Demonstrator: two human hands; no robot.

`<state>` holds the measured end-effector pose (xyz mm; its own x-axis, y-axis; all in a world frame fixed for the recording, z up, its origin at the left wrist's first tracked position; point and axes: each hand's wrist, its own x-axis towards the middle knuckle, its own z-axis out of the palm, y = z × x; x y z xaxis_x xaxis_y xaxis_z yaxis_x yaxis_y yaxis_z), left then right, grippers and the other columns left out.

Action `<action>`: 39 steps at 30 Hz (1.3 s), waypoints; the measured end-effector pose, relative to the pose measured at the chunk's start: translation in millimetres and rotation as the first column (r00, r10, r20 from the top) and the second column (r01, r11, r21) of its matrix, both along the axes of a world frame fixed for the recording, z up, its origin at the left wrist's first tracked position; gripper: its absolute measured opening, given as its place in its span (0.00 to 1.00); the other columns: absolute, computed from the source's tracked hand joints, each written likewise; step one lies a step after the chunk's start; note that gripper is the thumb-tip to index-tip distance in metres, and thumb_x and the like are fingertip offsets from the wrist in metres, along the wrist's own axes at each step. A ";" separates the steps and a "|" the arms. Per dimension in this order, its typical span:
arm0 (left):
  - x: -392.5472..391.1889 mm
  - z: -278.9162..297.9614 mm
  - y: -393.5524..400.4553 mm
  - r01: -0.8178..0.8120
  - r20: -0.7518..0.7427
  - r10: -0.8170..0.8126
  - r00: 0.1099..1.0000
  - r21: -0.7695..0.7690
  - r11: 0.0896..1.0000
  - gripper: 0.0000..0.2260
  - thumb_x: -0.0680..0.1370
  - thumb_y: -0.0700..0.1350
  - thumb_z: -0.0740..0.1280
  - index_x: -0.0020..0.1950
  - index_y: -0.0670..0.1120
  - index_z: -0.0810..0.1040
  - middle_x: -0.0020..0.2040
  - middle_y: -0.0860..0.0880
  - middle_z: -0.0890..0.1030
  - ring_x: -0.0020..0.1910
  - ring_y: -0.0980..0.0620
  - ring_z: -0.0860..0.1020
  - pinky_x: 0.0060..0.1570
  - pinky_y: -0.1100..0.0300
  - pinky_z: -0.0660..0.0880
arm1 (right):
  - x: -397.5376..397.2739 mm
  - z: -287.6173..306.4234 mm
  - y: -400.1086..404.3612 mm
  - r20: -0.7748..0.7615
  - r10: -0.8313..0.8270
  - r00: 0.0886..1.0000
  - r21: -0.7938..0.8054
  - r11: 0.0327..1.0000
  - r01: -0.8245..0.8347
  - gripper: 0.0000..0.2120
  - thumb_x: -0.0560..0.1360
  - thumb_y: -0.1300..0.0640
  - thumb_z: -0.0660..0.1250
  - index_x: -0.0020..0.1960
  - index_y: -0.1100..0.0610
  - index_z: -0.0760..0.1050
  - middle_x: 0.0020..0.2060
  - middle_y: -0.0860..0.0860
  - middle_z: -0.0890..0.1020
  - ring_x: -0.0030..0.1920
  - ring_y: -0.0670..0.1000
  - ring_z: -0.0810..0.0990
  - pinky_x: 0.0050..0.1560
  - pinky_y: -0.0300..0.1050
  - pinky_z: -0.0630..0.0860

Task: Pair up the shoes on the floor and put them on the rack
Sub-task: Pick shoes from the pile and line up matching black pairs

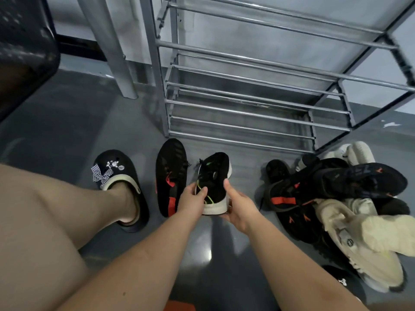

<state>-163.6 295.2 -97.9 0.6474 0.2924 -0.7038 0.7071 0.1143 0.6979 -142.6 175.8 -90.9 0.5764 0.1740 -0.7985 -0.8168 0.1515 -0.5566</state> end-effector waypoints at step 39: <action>22.1 5.1 -78.7 0.749 -0.174 -0.878 0.445 0.610 0.258 0.25 0.80 0.43 0.59 0.76 0.48 0.56 0.77 0.48 0.58 0.76 0.50 0.57 0.73 0.58 0.57 | 3.4 -1.4 -156.5 -0.086 0.718 0.691 -0.968 0.104 -0.228 0.29 0.77 0.50 0.62 0.75 0.54 0.58 0.74 0.55 0.61 0.73 0.57 0.61 0.71 0.50 0.61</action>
